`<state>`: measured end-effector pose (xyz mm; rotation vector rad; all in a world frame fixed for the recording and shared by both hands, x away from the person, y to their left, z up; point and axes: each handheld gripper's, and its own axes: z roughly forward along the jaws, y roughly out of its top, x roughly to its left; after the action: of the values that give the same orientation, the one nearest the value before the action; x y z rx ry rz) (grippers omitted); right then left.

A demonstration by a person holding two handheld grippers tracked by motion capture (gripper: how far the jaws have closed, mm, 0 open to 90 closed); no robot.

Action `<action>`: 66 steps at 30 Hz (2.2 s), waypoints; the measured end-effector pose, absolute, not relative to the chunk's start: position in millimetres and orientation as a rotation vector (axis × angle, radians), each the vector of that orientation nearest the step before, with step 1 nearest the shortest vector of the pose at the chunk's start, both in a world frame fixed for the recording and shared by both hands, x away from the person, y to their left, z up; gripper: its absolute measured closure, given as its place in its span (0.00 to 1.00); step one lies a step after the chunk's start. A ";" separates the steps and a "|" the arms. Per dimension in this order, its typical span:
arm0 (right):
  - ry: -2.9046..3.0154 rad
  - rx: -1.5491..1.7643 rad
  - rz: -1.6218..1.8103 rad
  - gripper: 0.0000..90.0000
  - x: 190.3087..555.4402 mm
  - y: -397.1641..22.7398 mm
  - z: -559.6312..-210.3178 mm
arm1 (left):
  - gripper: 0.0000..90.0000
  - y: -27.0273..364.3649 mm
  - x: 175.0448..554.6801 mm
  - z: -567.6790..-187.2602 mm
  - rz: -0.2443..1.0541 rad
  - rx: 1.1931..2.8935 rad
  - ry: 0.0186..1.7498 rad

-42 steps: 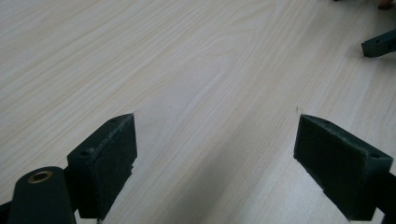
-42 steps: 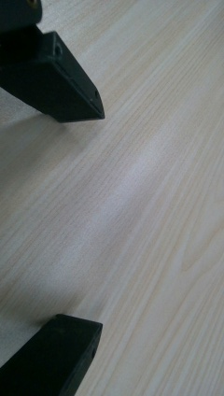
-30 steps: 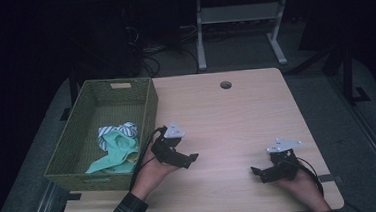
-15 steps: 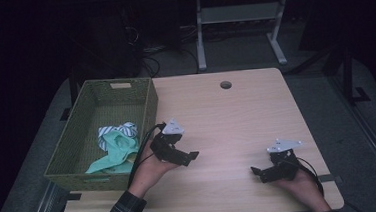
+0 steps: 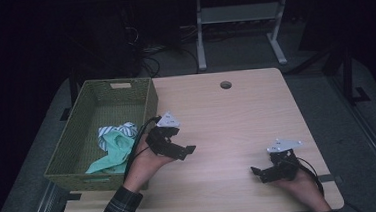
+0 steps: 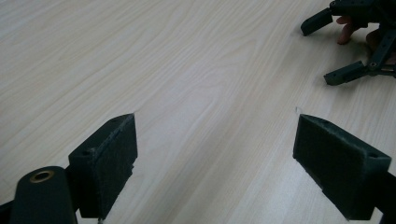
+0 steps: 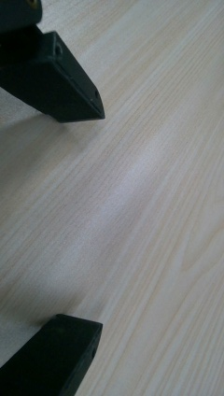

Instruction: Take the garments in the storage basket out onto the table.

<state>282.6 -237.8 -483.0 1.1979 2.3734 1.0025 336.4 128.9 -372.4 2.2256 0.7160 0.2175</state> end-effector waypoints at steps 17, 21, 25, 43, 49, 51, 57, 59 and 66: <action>2.374 1.198 1.002 0.01 282.6 -237.9 -483.0 | 0.15 140.4 344.6 -357.0 0.220 2.232 0.709; 2.374 1.197 1.001 0.01 282.6 -237.8 -483.0 | 0.15 148.1 345.9 -352.0 0.226 2.215 0.719; 2.374 1.197 1.001 0.00 282.6 -237.8 -483.0 | 0.15 155.0 347.1 -347.3 0.242 2.213 0.721; 2.373 1.192 1.001 0.00 282.9 -238.0 -483.1 | 0.15 186.7 351.8 -337.0 0.258 2.201 0.771; 2.373 1.192 1.002 0.00 282.9 -238.0 -483.1 | 0.15 199.1 352.3 -333.0 0.270 2.186 0.794; 2.373 1.192 1.001 0.00 282.9 -238.0 -483.1 | 0.15 202.5 352.5 -331.7 0.277 2.186 0.795; 2.373 1.192 1.002 0.00 282.9 -238.0 -483.0 | 0.15 211.5 352.7 -330.4 0.286 2.190 0.814; 2.373 1.192 1.002 0.01 282.9 -238.0 -483.0 | 0.15 215.0 352.8 -329.6 0.285 2.184 0.821; 2.372 1.192 1.001 0.00 282.9 -238.0 -483.1 | 0.15 226.8 352.7 -327.5 0.295 2.180 0.839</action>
<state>282.9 -238.0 -483.1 1.1920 2.3724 1.0013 352.7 226.8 -327.5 2.1800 0.8391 0.2947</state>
